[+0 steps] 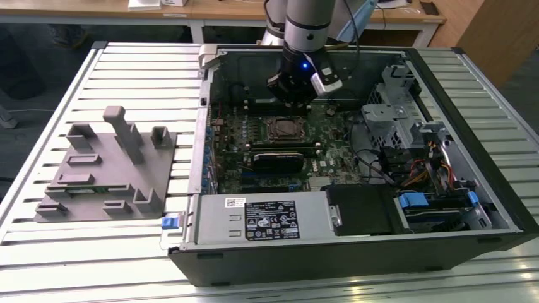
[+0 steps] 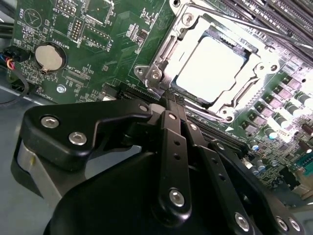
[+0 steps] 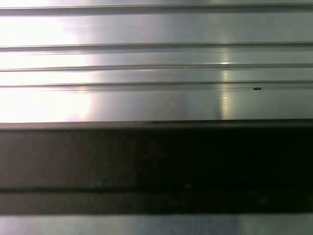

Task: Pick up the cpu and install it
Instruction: 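Install the first cpu locking lever, then install the second cpu locking lever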

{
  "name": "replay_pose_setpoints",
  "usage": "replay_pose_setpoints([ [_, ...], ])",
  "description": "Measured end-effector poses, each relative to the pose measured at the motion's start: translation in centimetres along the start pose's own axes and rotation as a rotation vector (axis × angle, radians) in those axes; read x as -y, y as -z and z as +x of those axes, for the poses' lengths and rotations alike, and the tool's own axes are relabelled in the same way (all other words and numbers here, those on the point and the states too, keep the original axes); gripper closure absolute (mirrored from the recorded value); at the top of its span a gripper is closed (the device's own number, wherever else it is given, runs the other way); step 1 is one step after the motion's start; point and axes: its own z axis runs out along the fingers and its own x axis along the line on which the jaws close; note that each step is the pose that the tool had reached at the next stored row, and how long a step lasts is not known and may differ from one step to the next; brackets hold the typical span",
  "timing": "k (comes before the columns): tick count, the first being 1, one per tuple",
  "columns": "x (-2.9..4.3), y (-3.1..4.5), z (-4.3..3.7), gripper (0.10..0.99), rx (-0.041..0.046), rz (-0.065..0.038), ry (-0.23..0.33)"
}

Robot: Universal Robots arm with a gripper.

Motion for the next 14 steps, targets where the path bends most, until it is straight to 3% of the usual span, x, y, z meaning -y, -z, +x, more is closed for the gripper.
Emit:
replay_pose_setpoints([
  [14, 0.72, 0.01, -0.07, 0.980, 0.0000, 0.000, 0.000],
])
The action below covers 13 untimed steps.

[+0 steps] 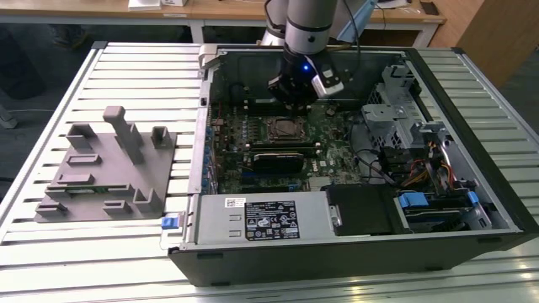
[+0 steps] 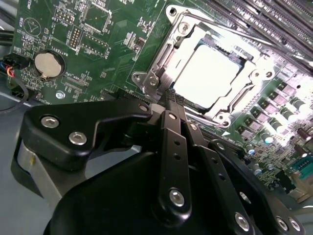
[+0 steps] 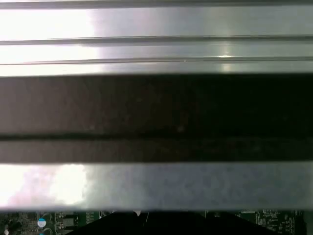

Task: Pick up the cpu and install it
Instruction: 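Install the second cpu locking lever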

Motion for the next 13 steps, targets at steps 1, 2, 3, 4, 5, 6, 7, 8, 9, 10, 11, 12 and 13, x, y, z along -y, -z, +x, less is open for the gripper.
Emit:
replay_pose_setpoints([
  [1, 0.09, 0.00, -0.01, 0.980, -0.0001, 0.000, 0.000],
  [2, 0.17, 0.00, -0.01, 0.980, 0.0000, 0.000, 0.000],
  [3, 0.22, -0.01, -0.02, 0.980, 0.0001, 0.000, 0.000],
  [4, 0.23, -0.01, -0.02, 0.980, 0.0001, 0.000, 0.000],
  [5, 0.25, -0.01, -0.02, 0.980, 0.0001, 0.000, 0.000],
  [6, 0.26, 0.03, -0.01, 0.980, -0.0002, 0.000, 0.000],
  [7, 0.26, 0.15, -0.01, 0.980, -0.0002, 0.000, 0.000],
  [8, 0.25, 0.37, -0.02, 0.980, -0.0001, 0.000, 0.000],
  [9, 0.24, 0.96, -0.01, 0.980, 0.0000, 0.000, 0.000],
  [10, 0.23, 1.28, -0.01, 0.980, 0.0001, 0.000, 0.000],
  [11, 0.23, 1.61, -0.01, 0.980, 0.0000, 0.000, 0.000],
  [12, 0.22, 1.95, -0.01, 0.980, 0.0000, 0.000, 0.000],
  [13, 0.22, 2.29, 0.00, 0.980, -0.0001, 0.000, 0.000],
])
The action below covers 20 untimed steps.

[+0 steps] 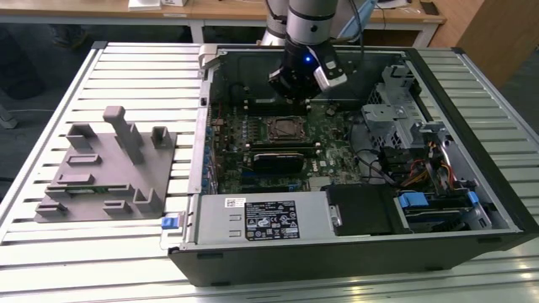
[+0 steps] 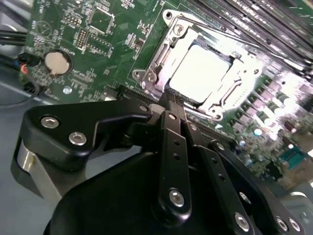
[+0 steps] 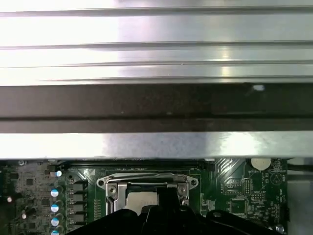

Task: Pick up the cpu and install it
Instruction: 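Install the second cpu locking lever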

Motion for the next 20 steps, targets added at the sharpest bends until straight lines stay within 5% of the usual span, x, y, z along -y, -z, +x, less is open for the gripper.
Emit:
replay_pose_setpoints([
  [4, 0.00, 0.94, 0.00, 0.980, 0.0000, 0.000, 0.000],
  [20, 2.13, 0.99, -0.07, 0.980, 0.0000, 0.003, 0.000],
])
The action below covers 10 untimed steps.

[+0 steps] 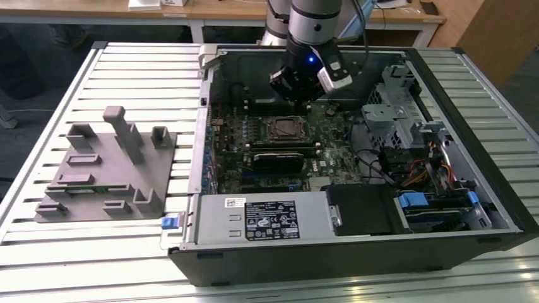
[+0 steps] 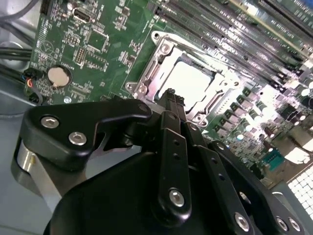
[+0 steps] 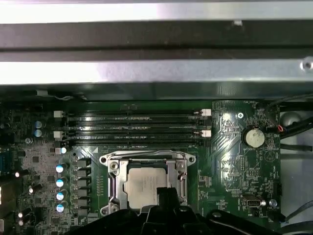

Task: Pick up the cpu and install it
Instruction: 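Install the second cpu locking lever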

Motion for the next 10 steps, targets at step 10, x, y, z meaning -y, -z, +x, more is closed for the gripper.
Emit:
replay_pose_setpoints([
  [10, 1.48, 0.01, -0.05, 0.980, 0.0001, 0.003, 0.000],
])
